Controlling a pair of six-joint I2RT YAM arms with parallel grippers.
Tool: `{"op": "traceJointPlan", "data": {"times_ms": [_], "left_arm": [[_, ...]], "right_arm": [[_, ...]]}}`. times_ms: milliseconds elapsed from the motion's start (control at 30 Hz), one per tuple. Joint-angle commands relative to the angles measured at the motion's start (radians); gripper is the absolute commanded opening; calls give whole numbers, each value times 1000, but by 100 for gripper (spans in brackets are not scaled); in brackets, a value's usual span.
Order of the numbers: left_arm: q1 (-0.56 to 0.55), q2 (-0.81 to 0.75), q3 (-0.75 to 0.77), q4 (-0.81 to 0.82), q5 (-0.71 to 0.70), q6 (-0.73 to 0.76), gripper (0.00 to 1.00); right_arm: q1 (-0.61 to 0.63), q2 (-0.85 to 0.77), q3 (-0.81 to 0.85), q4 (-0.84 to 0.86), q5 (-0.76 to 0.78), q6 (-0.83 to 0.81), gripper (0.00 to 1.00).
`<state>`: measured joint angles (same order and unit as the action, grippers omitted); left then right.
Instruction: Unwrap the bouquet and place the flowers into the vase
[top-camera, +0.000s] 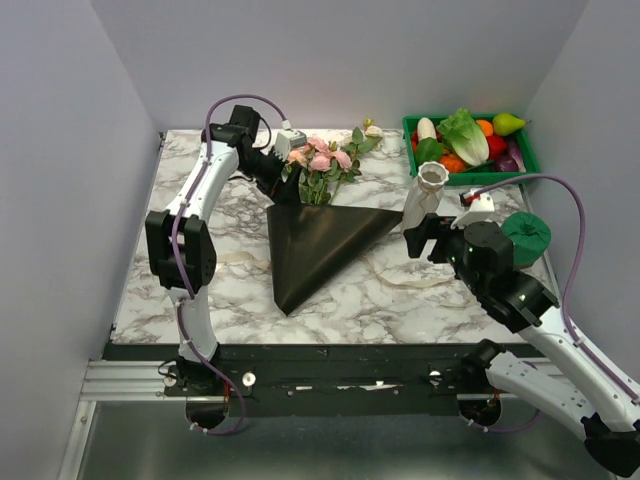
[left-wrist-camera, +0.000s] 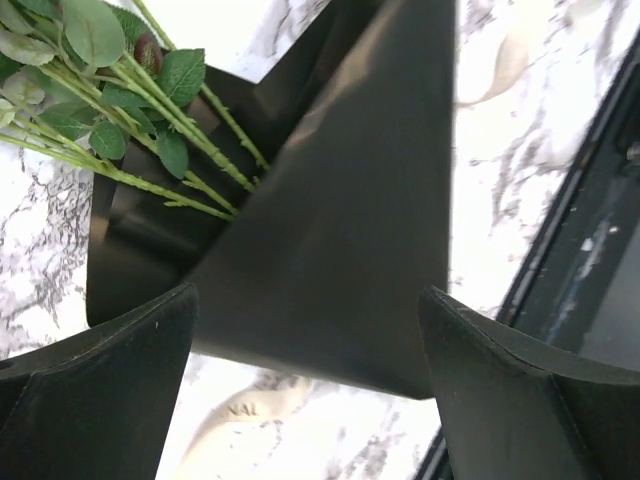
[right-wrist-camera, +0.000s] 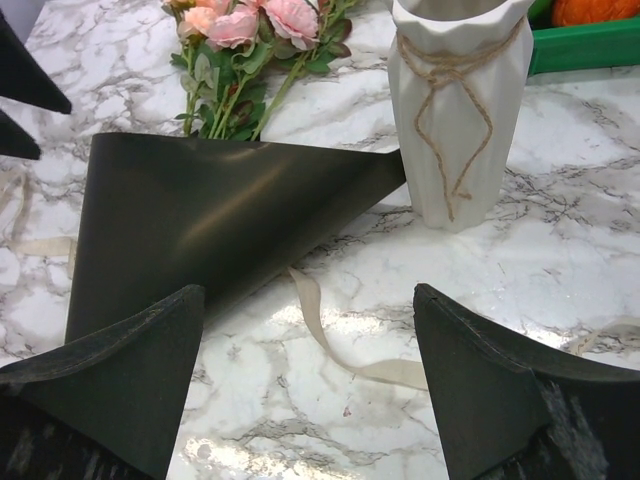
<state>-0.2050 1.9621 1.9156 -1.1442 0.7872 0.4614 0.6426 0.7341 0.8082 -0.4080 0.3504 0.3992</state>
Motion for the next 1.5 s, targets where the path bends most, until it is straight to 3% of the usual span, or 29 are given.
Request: {"op": "traceJointPlan", "data": {"times_ms": [0,267,567,900,967,1200,1467], "left_arm": [[-16,69,-4,92,-16,72,99],[-24,156,82,21,-16,164,98],[-28,158,39,-81,-25,235,87],[-42,48,85,-206,-13,244,51],[-57,29,77,-221,-13,243,47],[-114,-28,83,-252,15,172,47],[-229,-103,19,-224,144,11,47]], "right_arm": [[9,4,17,-18,4,-11,92],[9,21,28,-14,-5,-14,92],[9,5,17,-11,-10,-7,92],[9,-15,17,-15,-14,7,92],[9,-27,16,-17,-13,10,92],[9,-78,19,-45,-4,16,92],[9,-142,11,-81,28,24,92]]}}
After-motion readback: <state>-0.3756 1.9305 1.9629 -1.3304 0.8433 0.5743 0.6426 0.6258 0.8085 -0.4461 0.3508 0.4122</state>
